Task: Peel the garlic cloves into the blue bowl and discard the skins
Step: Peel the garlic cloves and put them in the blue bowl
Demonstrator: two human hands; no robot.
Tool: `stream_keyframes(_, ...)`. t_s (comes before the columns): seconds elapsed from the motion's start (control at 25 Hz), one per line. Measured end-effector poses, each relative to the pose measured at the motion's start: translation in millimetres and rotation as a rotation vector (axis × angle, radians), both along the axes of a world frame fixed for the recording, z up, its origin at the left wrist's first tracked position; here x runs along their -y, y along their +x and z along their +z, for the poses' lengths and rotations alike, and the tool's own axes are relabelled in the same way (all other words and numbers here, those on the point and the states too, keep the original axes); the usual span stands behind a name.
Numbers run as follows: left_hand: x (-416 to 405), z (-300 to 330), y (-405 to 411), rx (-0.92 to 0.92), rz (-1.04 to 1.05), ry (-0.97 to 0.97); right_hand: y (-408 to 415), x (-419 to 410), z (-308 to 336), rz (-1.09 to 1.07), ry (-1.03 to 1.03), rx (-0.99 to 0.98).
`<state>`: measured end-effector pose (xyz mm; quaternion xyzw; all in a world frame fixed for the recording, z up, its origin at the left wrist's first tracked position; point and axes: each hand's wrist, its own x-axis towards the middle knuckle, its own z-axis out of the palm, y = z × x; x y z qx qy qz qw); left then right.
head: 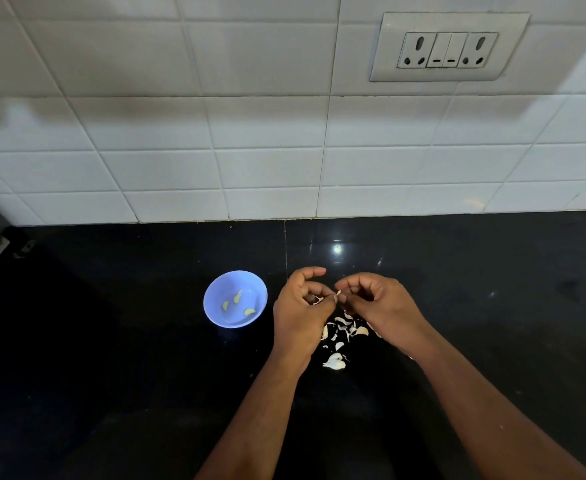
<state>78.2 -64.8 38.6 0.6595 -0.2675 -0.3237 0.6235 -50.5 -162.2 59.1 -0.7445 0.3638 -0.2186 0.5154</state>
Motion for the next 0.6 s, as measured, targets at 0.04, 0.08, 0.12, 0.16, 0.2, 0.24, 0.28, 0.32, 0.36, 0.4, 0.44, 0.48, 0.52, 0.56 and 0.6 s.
stream_keyframes(0.04, 0.0, 0.2, -0.1, -0.021, 0.013, -0.005, 0.3, -1.0, 1.0, -0.024, 0.106, 0.065)
stream_keyframes(0.08, 0.1, 0.2, -0.7, -0.046, 0.032, -0.008, 1.0, -2.6, 1.4, -0.052, 0.206, 0.119)
stream_keyframes(0.12, 0.4, 0.2, -1.7, -0.062, 0.050, -0.011, 2.0, -5.0, 1.3, -0.078, 0.295, 0.153)
stream_keyframes(0.16, 0.8, 0.2, -2.8, -0.065, 0.062, -0.011, 3.3, -7.1, -0.1, -0.095, 0.360, 0.168)
stream_keyframes(0.2, 1.3, 0.9, -4.1, -0.064, 0.065, -0.010, 4.9, -9.1, -2.1, -0.101, 0.405, 0.171)
stream_keyframes(0.24, 1.6, 2.4, -4.9, -0.072, 0.066, -0.011, 6.1, -11.1, -4.6, -0.100, 0.434, 0.177)
stream_keyframes(0.28, 1.3, 3.3, -5.4, -0.095, 0.068, -0.016, 7.8, -13.1, -6.8, -0.099, 0.460, 0.194)
stream_keyframes(0.32, 0.7, 3.6, -5.4, -0.127, 0.069, -0.025, 9.3, -14.6, -8.2, -0.103, 0.479, 0.215)
stream_keyframes(0.36, -0.4, 2.9, -5.3, -0.153, 0.075, -0.025, 10.4, -15.7, -8.1, -0.109, 0.490, 0.229)
stream_keyframes(0.4, -2.1, 2.3, -4.9, -0.169, 0.082, -0.016, 11.2, -16.9, -7.7, -0.113, 0.484, 0.230)
stream_keyframes(0.44, -3.9, 1.7, -4.4, -0.185, 0.087, -0.007, 12.0, -18.6, -6.9, -0.114, 0.463, 0.221)
stream_keyframes(0.48, -5.4, 0.6, -3.5, -0.210, 0.090, 0.000, 12.8, -20.6, -5.9, -0.114, 0.423, 0.202)
stream_keyframes(0.52, -6.5, 0.4, -2.9, -0.246, 0.088, 0.001, 14.1, -22.7, -5.7, -0.114, 0.365, 0.177)
stream_keyframes(0.56, -7.2, 0.8, -2.2, -0.286, 0.086, 0.000, 15.6, -24.5, -6.7, -0.111, 0.290, 0.149)
stream_keyframes(0.6, -8.4, 1.7, -1.9, -0.323, 0.083, -0.005, 16.8, -26.2, -8.4, -0.108, 0.216, 0.124)
